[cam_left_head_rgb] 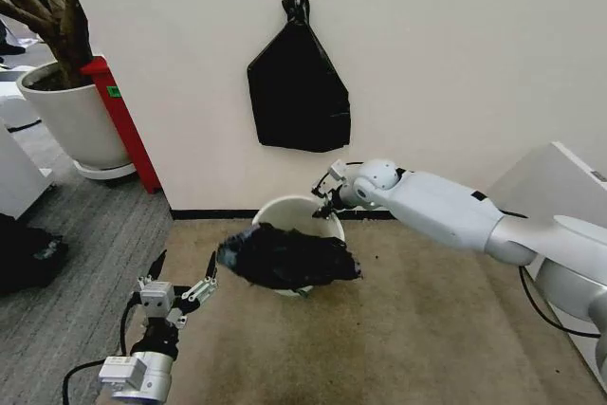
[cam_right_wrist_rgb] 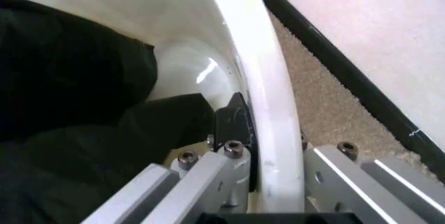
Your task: Place the garbage bag over the trash bin.
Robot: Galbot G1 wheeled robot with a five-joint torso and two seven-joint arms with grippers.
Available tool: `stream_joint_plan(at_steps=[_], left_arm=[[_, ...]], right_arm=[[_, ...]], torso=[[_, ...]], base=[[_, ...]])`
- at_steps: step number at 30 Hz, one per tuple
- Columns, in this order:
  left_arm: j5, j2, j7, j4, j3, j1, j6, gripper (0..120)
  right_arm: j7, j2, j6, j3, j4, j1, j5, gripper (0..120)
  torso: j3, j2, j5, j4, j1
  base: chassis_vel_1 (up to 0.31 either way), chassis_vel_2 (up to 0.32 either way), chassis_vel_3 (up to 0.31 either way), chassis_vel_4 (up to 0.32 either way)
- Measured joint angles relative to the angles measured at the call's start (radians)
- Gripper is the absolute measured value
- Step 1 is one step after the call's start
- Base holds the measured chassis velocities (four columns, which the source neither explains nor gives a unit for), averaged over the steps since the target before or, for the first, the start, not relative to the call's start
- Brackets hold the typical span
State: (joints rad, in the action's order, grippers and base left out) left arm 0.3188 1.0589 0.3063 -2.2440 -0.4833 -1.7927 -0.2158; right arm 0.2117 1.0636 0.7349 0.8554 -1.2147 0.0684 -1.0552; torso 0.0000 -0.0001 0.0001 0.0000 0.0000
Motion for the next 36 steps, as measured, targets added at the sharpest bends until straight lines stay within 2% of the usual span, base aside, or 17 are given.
stream_joint_plan(at_steps=[3, 7, 8, 9, 10, 12, 15, 18, 19, 21, 23, 25, 27, 32, 36], left_arm=[[0.003, 0.0, 0.0, 0.001, 0.0, 0.005, 0.0, 100], [0.01, -0.002, 0.0, 0.005, 0.004, 0.016, 0.001, 100], [0.01, -0.002, 0.0, 0.009, 0.006, 0.02, 0.001, 100], [0.01, -0.002, 0.0, 0.009, 0.007, 0.021, 0.001, 100], [0.01, -0.001, 0.0, 0.013, 0.01, 0.026, 0.001, 100], [0.01, -0.001, 0.0, 0.014, 0.01, 0.028, 0.001, 100], [0.009, 0.0, -0.001, 0.016, 0.012, 0.03, 0.001, 100], [0.006, 0.005, -0.001, 0.016, 0.013, 0.031, 0.001, 100], [0.006, 0.005, -0.001, 0.016, 0.013, 0.031, 0.001, 100], [0.004, 0.01, -0.001, 0.016, 0.013, 0.03, 0.001, 100], [-0.001, 0.016, -0.003, 0.015, 0.013, 0.03, 0.0, 100], [-0.006, 0.023, -0.004, 0.013, 0.015, 0.028, -0.001, 100], [-0.008, 0.025, -0.004, 0.012, 0.015, 0.028, -0.001, 100], [-0.022, 0.035, -0.005, 0.002, 0.015, 0.019, -0.007, 100], [-0.035, 0.046, -0.006, -0.003, 0.015, 0.011, -0.01, 100]], right_arm=[[-0.067, -0.031, 0.0, 0.0, -0.045, -0.007, -0.058, 0], [-0.264, -0.087, 0.001, -0.023, -0.144, -0.047, -0.207, 0], [-0.361, -0.104, 0.001, -0.04, -0.187, -0.069, -0.286, 0], [-0.384, -0.107, 0.001, -0.044, -0.195, -0.073, -0.303, 0], [-0.508, -0.117, 0.001, -0.076, -0.239, -0.104, -0.386, 0], [-0.556, -0.119, 0.001, -0.089, -0.255, -0.116, -0.415, 0], [-0.752, -0.122, 0.001, -0.154, -0.317, -0.172, -0.535, 0], [-1.015, -0.111, -0.001, -0.221, -0.38, -0.231, -0.68, 0], [-1.015, -0.111, -0.001, -0.221, -0.38, -0.231, -0.68, 0], [-1.121, -0.108, -0.003, -0.243, -0.412, -0.257, -0.733, 0], [-1.22, -0.104, -0.04, -0.261, -0.453, -0.294, -0.768, 0], [-1.33, -0.095, -0.125, -0.286, -0.505, -0.35, -0.778, 0], [-1.364, -0.089, -0.149, -0.298, -0.517, -0.368, -0.786, 0], [-1.522, -0.044, -0.256, -0.44, -0.578, -0.513, -0.864, 0], [-1.573, -0.02, -0.302, -0.514, -0.579, -0.576, -0.903, 0]], torso=[[0.0, 0.0, -0.0001, 0.0, 0.0], [0.0, 0.0, 0.0001, -0.0003, 0.0], [0.0, 0.0, 0.0001, -0.0003, 0.0], [0.0, 0.0, 0.0001, -0.0003, 0.0], [0.0, 0.0, -0.0001, -0.0003, 0.0], [0.0, 0.0, -0.0001, -0.0001, 0.0], [0.0, 0.0, -0.0001, 0.0, 0.0], [0.0, 0.0, 0.0001, 0.0001, 0.0], [0.0, 0.0, 0.0001, 0.0001, 0.0], [0.0, 0.0, -0.0003, 0.0, 0.0], [0.0, 0.0, 0.0, 0.0, 0.0], [0.0, 0.0, -0.0004, 0.0, 0.0], [0.0, 0.0, -0.0003, -0.0001, 0.0], [0.0, 0.0, 0.0, 0.0, 0.0], [0.0, 0.0, -0.0001, -0.0001, 0.0]], base=[[0.0, 0.0, 0.0, 0.0], [0.0, 0.0, 0.0, 0.0], [0.0, 0.0, 0.0, 0.0], [0.0, 0.0, 0.0, 0.0], [0.0, 0.0, 0.0, 0.0], [0.0, 0.0, 0.0, 0.0], [0.0, 0.0, 0.0, 0.0], [0.0, 0.0, 0.0, 0.0], [0.0, 0.0, 0.0, 0.0], [0.0, 0.0, 0.0, 0.0], [0.0, 0.0, 0.0, 0.0], [0.0, 0.0, 0.0, 0.0], [0.0, 0.0, 0.0, 0.0], [0.0, 0.0, 0.0, 0.0], [0.0, 0.0, 0.0, 0.0]])
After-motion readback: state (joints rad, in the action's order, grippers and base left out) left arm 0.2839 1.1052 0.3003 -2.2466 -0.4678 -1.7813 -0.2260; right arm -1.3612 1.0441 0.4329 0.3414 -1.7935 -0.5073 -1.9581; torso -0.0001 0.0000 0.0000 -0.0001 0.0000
